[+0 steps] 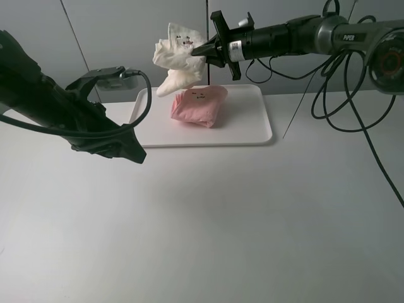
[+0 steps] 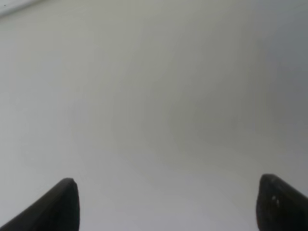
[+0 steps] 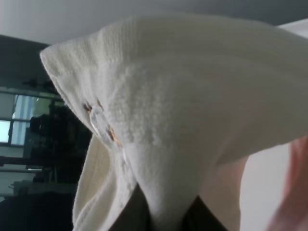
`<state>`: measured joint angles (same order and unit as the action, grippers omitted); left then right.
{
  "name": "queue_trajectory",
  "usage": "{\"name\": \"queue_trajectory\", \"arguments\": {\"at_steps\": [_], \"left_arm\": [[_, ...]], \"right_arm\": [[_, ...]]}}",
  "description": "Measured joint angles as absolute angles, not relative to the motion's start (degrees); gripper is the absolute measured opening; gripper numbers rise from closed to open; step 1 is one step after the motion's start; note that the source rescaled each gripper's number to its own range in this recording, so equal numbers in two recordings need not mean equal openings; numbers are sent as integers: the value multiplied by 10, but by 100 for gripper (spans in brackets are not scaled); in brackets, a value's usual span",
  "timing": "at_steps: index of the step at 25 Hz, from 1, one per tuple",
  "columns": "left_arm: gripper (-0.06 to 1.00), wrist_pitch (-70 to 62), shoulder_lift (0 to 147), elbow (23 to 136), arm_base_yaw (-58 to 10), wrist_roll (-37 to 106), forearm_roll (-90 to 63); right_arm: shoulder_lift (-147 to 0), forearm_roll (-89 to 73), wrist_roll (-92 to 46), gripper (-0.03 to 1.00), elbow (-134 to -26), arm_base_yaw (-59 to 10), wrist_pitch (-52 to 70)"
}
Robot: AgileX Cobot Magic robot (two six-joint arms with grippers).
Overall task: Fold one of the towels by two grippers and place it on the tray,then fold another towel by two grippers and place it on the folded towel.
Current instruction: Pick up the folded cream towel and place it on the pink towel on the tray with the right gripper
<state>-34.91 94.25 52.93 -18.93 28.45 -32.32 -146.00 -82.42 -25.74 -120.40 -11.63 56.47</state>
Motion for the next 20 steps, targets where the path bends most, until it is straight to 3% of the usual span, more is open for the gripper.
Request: {"name": "queue_trajectory", "arguments": {"at_steps": [10, 12, 16, 18, 20], "left_arm": [[95, -349, 943, 529, -189, 287, -329], [95, -349, 943, 529, -189, 287, -329], [95, -349, 943, 529, -189, 287, -329], [95, -349, 942, 529, -189, 287, -329], [95, -349, 942, 529, -189, 287, -331]], "right_arm": [[-1499, -664, -233, 8, -1204, -98, 538], [-1499, -650, -226, 21, -1204, -98, 536], [-1499, -649, -222, 84, -1204, -98, 542], [-1497, -649, -222, 97, -1204, -98, 550], [-1485, -632, -221, 99, -1204, -94, 557]]}}
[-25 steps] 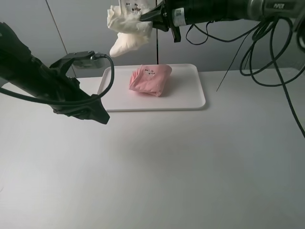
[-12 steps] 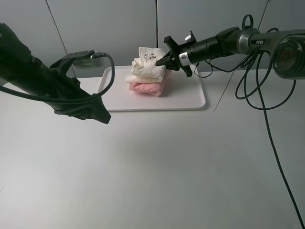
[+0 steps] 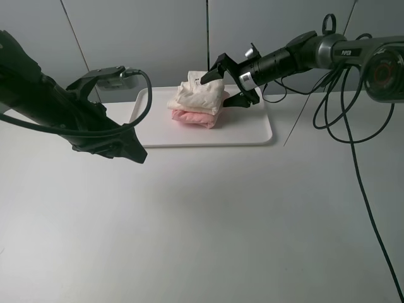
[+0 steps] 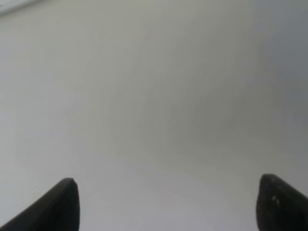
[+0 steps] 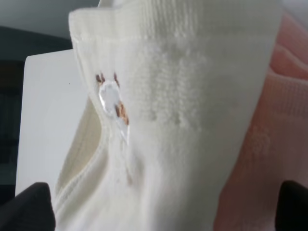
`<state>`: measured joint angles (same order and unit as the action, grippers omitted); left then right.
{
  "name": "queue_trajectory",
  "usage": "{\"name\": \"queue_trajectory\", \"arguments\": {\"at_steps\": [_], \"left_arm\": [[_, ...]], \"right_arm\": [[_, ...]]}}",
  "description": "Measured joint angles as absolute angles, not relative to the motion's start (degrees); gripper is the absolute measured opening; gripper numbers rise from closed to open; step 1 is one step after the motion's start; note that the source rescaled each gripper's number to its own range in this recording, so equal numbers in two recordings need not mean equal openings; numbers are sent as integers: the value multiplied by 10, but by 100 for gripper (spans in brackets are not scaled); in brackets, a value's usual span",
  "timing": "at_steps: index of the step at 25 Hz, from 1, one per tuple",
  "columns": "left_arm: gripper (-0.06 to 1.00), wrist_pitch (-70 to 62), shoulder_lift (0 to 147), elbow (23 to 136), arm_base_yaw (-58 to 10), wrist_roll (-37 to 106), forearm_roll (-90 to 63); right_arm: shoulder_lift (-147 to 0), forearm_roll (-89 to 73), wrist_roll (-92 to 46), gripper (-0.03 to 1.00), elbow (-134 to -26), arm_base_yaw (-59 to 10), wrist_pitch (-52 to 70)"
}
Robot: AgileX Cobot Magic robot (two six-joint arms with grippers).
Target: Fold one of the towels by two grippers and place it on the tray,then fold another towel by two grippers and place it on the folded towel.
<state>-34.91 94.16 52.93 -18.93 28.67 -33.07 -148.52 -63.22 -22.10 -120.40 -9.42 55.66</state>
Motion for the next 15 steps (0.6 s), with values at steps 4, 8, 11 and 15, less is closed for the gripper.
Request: {"name": "queue_trajectory", "arguments": {"at_steps": [4, 8, 11, 15], "left_arm": [[95, -350, 926, 528, -189, 287, -331], [95, -351, 896, 528, -189, 287, -331], [95, -368, 869, 527, -189, 287, -332], [95, -384, 811, 509, -189, 279, -332]], "right_arm": [[-1425, -552, -207, 100, -1204, -74, 566], [-1339, -394, -154, 100, -1202, -57, 588], [-1263, -291, -133, 92, -1158, -57, 593], [-1141, -259, -148, 87, -1023, -59, 587]]}}
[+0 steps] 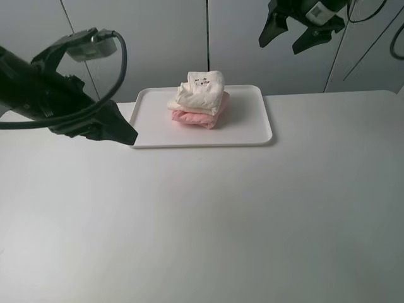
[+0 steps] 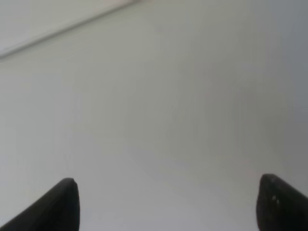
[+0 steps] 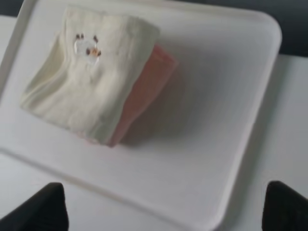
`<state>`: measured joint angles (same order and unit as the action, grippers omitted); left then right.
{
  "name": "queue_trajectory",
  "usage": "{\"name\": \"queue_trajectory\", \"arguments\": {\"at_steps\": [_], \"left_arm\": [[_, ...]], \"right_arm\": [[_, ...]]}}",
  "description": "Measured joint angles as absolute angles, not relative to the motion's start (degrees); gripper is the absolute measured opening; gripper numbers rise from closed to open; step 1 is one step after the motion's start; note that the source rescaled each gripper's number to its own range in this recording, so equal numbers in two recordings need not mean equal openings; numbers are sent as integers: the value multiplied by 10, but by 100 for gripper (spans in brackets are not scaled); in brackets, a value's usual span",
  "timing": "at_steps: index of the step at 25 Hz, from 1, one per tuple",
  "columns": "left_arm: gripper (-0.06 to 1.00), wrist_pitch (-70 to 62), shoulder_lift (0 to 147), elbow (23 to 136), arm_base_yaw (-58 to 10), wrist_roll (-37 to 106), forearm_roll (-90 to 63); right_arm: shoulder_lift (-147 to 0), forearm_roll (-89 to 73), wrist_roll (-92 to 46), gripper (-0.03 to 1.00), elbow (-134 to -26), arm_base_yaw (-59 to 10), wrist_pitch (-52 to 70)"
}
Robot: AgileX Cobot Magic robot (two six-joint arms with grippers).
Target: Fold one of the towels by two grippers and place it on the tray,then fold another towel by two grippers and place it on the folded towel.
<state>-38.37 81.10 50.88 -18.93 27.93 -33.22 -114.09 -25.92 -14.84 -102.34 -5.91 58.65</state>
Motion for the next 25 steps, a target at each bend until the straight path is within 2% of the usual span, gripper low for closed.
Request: {"name": "queue_trajectory", "arguments": {"at_steps": [6, 9, 12, 17, 25], "left_arm": [[95, -394, 655, 438, -189, 205, -285], [98, -416, 558, 418, -189, 135, -227], [100, -452, 474, 417, -189, 64, -150], [100, -553, 350, 416, -189, -42, -41], [100, -675, 171, 413, -189, -97, -12]], "right_arm": [[-877, -200, -185, 88, -687, -60, 491], [-742, -173, -192, 97, -559, -60, 478], [-622, -168, -195, 100, -464, -60, 480], [-430, -151, -162, 100, -389, -60, 531], [-204, -68, -87, 100, -379, -74, 680]]}}
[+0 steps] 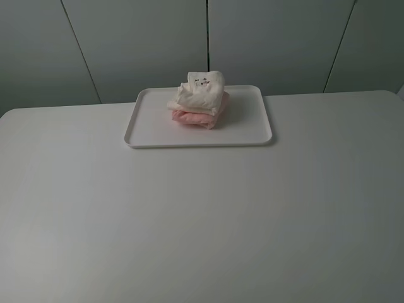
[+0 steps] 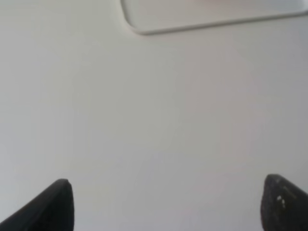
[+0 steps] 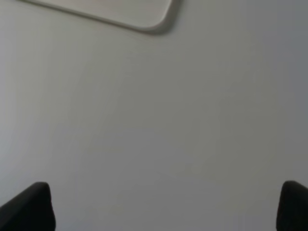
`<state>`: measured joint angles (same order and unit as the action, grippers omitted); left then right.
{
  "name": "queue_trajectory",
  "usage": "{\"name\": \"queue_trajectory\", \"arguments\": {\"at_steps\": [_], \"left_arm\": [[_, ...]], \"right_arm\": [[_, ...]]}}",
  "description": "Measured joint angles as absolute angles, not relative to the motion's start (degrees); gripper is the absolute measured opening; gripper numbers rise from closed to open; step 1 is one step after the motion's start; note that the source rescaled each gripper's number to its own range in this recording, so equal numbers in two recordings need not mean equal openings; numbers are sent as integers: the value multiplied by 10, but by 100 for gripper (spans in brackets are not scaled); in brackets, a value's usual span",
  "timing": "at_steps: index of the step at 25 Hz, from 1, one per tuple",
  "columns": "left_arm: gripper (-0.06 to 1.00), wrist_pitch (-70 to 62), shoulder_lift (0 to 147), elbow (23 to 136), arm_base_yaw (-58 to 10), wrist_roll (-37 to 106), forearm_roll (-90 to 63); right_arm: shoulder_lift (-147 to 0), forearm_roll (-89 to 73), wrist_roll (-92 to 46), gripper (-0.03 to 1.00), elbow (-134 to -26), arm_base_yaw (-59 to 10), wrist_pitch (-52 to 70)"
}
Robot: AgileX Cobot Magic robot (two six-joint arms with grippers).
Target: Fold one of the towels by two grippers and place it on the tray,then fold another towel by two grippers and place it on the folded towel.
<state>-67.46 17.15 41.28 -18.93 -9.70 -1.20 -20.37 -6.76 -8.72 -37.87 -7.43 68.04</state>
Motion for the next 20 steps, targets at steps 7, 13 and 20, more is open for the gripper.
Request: {"name": "queue_trajectory", "arguments": {"at_steps": [7, 13, 20], "left_arm": [[100, -700, 64, 413, -189, -98, 0], [100, -702, 4, 413, -189, -89, 12], [100, -702, 0, 348, -189, -72, 9]], "right_arm": [[-63, -68, -65, 100, -352, -79, 699], [-2, -68, -64, 100, -340, -79, 703], [-1, -74, -64, 100, -316, -79, 699]]}}
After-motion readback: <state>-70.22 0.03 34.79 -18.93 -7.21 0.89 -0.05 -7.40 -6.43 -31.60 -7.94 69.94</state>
